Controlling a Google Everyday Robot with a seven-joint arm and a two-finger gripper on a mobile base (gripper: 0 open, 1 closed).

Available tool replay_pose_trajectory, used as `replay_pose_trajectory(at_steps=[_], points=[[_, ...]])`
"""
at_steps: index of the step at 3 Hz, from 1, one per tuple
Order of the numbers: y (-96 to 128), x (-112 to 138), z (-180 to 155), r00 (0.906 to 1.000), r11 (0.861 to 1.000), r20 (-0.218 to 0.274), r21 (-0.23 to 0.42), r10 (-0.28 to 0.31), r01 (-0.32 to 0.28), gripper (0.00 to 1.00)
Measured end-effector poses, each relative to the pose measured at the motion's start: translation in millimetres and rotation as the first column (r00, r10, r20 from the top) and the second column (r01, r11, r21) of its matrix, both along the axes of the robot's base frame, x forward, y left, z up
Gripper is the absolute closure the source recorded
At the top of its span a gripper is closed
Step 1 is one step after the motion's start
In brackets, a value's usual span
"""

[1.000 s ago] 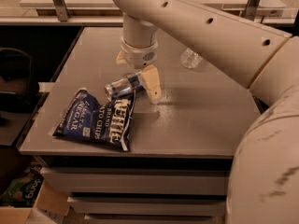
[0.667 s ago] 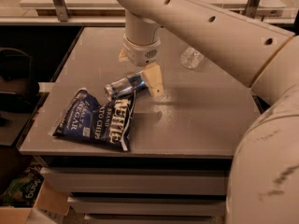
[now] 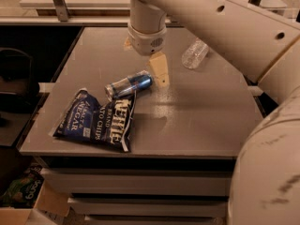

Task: Move redbull can near blue chip bag

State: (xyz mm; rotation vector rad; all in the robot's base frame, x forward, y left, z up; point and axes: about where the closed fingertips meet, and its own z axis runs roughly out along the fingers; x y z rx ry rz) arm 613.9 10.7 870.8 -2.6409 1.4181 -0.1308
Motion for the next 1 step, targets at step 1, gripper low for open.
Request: replay_pose_trajectory(at_steps=[1], points=[[-2.9, 1.1, 8.9, 0.9999, 1.0, 0.011, -0.008, 0.003, -0.003, 0.0]])
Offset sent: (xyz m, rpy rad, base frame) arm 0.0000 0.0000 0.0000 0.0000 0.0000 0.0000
